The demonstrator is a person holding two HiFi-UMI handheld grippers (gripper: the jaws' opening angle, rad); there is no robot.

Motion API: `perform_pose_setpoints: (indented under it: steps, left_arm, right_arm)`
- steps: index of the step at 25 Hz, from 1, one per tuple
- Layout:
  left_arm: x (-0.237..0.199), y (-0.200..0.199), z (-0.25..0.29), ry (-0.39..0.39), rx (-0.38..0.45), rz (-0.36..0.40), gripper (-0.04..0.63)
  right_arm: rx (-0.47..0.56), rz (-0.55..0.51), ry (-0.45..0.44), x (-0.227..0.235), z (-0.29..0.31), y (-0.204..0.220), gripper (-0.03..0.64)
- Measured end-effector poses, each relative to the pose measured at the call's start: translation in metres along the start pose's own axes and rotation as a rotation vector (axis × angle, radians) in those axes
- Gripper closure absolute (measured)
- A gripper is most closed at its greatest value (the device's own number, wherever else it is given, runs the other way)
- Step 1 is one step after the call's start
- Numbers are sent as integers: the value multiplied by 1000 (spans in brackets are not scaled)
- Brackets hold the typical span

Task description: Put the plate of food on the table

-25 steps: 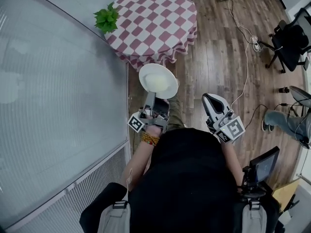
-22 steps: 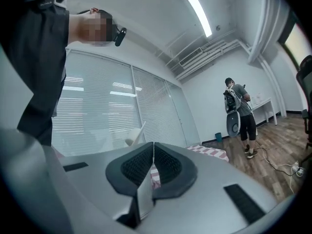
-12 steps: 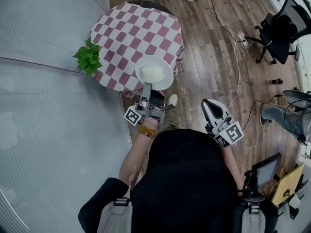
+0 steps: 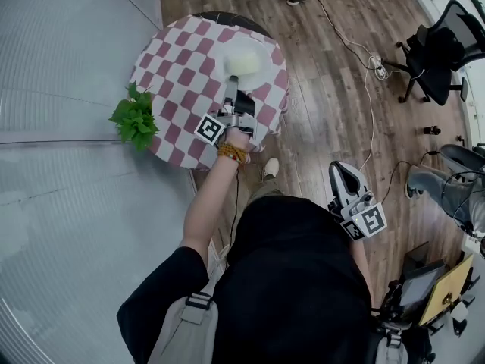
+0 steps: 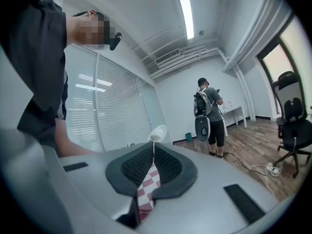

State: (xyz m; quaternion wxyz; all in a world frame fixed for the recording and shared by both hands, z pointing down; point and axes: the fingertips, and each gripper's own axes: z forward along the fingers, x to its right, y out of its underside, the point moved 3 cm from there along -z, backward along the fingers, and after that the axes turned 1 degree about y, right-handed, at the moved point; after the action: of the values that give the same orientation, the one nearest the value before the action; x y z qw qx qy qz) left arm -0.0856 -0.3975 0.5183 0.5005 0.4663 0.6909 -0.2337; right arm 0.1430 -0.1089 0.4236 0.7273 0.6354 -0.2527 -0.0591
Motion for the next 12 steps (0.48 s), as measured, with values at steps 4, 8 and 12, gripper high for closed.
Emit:
perform_pose_setpoints:
  steps: [4,8,12]
  left_arm:
    - [-72,-15,48,-112,-4,24,578]
    - [-155,-26,65,-297,73,-50,578]
    - [-210,-25,70,-409,119,-71,578]
  right_arm:
    - [-23,5,108,17,-8,2,604]
    - [-5,25,228,32,-16,-5,604]
    - [-16,37,295,43,-21,-7,604]
